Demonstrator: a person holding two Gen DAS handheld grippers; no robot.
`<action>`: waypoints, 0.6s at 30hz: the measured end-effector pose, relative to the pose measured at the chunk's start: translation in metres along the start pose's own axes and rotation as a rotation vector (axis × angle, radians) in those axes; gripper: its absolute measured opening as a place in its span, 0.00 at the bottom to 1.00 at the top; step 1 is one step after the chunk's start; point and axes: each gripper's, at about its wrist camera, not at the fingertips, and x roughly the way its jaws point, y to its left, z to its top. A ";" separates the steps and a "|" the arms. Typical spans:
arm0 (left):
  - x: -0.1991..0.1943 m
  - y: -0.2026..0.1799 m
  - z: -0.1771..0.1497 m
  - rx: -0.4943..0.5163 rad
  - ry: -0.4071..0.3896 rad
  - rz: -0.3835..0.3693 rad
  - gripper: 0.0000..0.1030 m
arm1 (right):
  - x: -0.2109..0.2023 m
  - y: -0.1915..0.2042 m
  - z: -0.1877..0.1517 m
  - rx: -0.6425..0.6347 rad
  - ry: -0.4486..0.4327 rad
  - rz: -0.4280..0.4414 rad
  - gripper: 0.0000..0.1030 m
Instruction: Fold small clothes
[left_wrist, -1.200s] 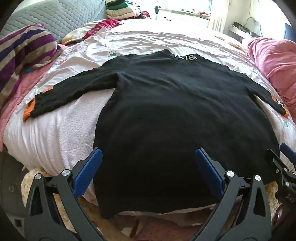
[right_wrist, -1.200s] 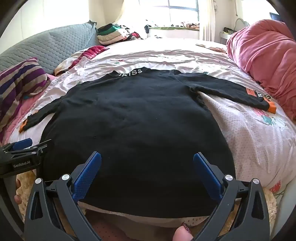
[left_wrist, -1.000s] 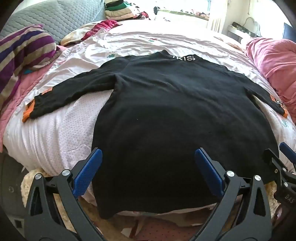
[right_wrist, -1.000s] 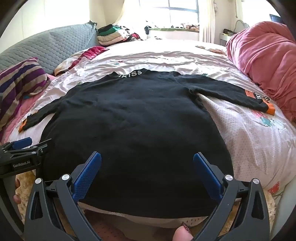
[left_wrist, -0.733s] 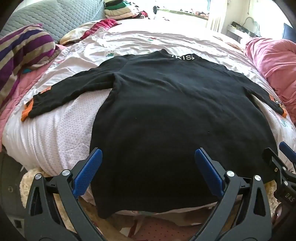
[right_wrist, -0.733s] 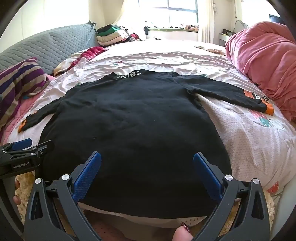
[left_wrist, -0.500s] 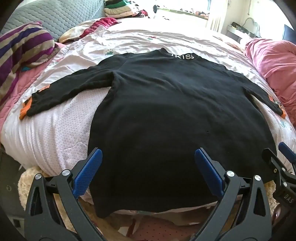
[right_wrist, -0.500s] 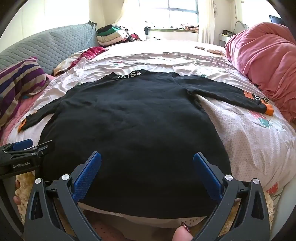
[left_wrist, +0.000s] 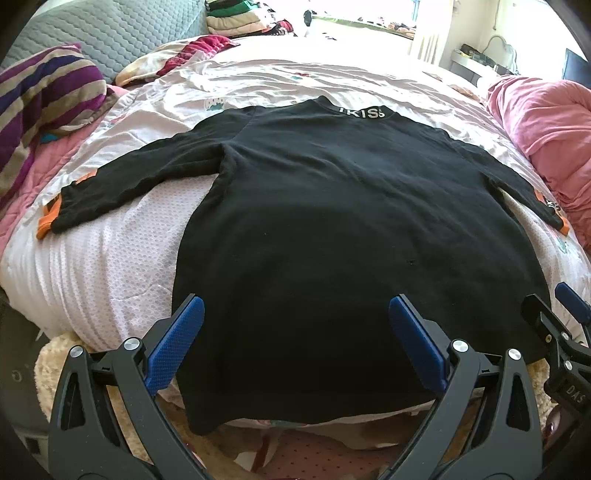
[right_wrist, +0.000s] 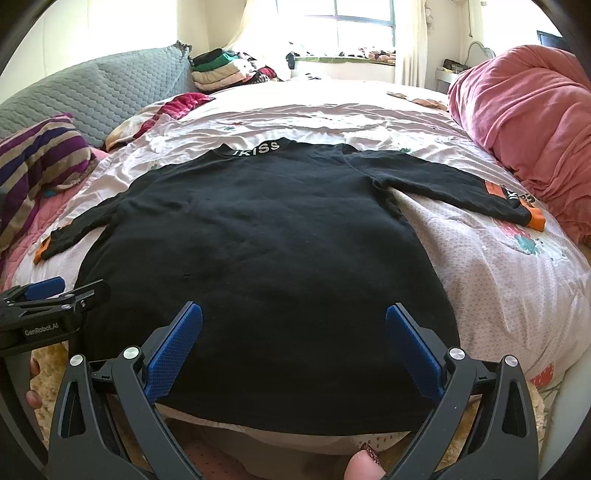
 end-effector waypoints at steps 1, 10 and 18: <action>0.000 0.000 0.000 0.001 0.001 0.001 0.91 | 0.000 0.000 0.000 0.000 0.000 -0.001 0.96; 0.000 -0.001 -0.001 0.002 -0.003 0.000 0.91 | 0.000 0.000 0.000 -0.001 -0.001 0.002 0.96; -0.001 -0.001 0.000 0.002 -0.005 0.000 0.91 | 0.000 0.000 0.001 -0.002 -0.002 0.003 0.96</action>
